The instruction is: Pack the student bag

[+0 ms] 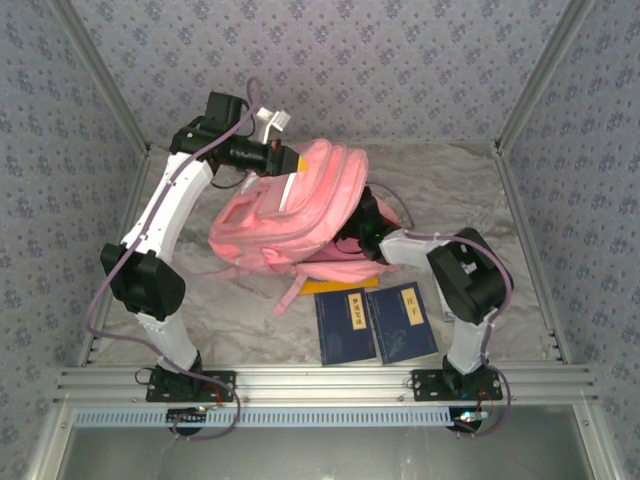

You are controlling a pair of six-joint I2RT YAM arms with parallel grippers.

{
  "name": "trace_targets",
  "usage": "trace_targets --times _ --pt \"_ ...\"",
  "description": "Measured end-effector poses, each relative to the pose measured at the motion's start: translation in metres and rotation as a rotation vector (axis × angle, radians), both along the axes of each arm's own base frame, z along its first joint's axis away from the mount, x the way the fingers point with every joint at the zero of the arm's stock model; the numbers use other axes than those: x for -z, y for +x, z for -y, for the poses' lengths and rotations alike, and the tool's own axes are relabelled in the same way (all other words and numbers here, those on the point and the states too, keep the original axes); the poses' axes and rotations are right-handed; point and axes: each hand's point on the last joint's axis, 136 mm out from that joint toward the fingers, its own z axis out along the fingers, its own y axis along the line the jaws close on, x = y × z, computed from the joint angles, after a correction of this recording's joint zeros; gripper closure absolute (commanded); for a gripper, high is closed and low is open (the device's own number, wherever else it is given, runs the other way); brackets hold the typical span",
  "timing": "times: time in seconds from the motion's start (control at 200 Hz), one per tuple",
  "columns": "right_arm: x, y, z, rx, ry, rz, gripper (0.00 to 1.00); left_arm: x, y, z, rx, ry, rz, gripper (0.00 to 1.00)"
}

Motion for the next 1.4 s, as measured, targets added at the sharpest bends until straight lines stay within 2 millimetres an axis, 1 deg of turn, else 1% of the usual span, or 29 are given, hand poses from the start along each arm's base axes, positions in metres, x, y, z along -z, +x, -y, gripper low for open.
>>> trace_targets --times 0.02,0.08,0.155,0.21,0.245,0.28,0.36,0.415,0.51,0.55,0.58,0.61,0.615,0.655,0.724,0.789,0.884,0.949,1.014,1.154,1.209,1.234,1.309,1.359,1.399 --pt "0.0 -0.001 -0.007 -0.011 0.001 0.0 0.94 0.0 0.0 0.0 0.001 -0.002 0.001 1.0" --pt "-0.001 -0.005 -0.029 -0.04 -0.01 -0.007 0.92 -0.001 0.0 0.001 0.002 -0.007 0.001 1.0" --pt "-0.004 -0.008 -0.055 -0.055 -0.073 -0.001 0.89 -0.001 0.0 0.001 0.002 -0.009 -0.004 1.0" --pt "-0.006 -0.009 -0.068 -0.045 -0.124 0.0 0.87 -0.002 0.001 0.0 0.003 -0.014 -0.006 1.0" --pt "-0.006 -0.01 -0.074 -0.04 -0.152 0.001 0.84 -0.004 0.001 -0.001 0.002 -0.017 -0.003 1.0" --pt "-0.003 -0.008 -0.079 -0.03 -0.177 -0.007 0.79 -0.006 0.003 -0.002 0.0 -0.021 0.003 1.0" --pt "0.008 -0.002 -0.091 -0.021 -0.217 -0.022 0.6 -0.008 0.005 -0.004 -0.006 -0.026 0.013 1.0" --pt "0.01 0.006 -0.099 -0.025 -0.231 -0.006 0.47 -0.008 0.007 -0.006 -0.013 -0.026 0.015 1.0" --pt "0.003 0.021 -0.115 -0.039 -0.225 0.056 0.35 -0.01 0.013 -0.012 -0.033 -0.031 0.022 1.0" --pt "0.003 0.024 -0.117 -0.041 -0.224 0.073 0.33 -0.011 0.016 -0.015 -0.043 -0.034 0.023 1.0" --pt "0.002 0.026 -0.117 -0.046 -0.224 0.086 0.27 -0.011 0.018 -0.017 -0.049 -0.035 0.025 1.0" --pt "0.001 0.027 -0.116 -0.052 -0.221 0.098 0.25 -0.012 0.02 -0.019 -0.057 -0.038 0.026 1.0" --pt "0.0 0.027 -0.116 -0.051 -0.219 0.099 0.23 -0.012 0.02 -0.019 -0.058 -0.038 0.027 1.0" --pt "-0.002 0.027 -0.115 -0.056 -0.212 0.114 0.2 -0.012 0.024 -0.022 -0.069 -0.043 0.027 1.0" --pt "-0.005 0.023 -0.11 -0.072 -0.219 0.141 0.14 -0.01 0.029 -0.029 -0.096 -0.05 0.02 1.0" --pt "-0.002 0.015 -0.099 -0.089 -0.253 0.149 0.09 -0.006 0.033 -0.039 -0.127 -0.053 0.002 1.0" --pt "0.0 0.004 -0.081 -0.113 -0.305 0.173 0.05 -0.005 0.042 -0.056 -0.183 -0.061 -0.016 1.0" --pt "-0.005 -0.002 -0.068 -0.123 -0.33 0.201 0.04 -0.005 0.046 -0.066 -0.215 -0.07 -0.026 1.0" --pt "-0.018 -0.007 -0.054 -0.12 -0.344 0.238 0.04 -0.005 0.051 -0.075 -0.252 -0.074 -0.029 1.0" --pt "-0.062 -0.01 -0.02 -0.078 -0.351 0.338 0.05 -0.001 0.059 -0.096 -0.357 -0.087 -0.031 1.0" --pt "-0.074 -0.011 -0.005 -0.055 -0.366 0.375 0.05 0.003 0.061 -0.104 -0.403 -0.104 -0.05 1.0" --pt "-0.075 -0.011 0.002 -0.046 -0.377 0.383 0.05 0.005 0.062 -0.106 -0.418 -0.113 -0.058 1.0" --pt "-0.071 -0.01 0.023 -0.016 -0.412 0.378 0.06 0.009 0.063 -0.106 -0.434 -0.141 -0.09 1.0" --pt "-0.058 -0.01 0.039 -0.002 -0.454 0.359 0.07 0.013 0.063 -0.101 -0.432 -0.152 -0.109 1.0" --pt "-0.045 -0.012 0.056 0.008 -0.505 0.337 0.08 0.017 0.062 -0.095 -0.429 -0.157 -0.123 1.0"
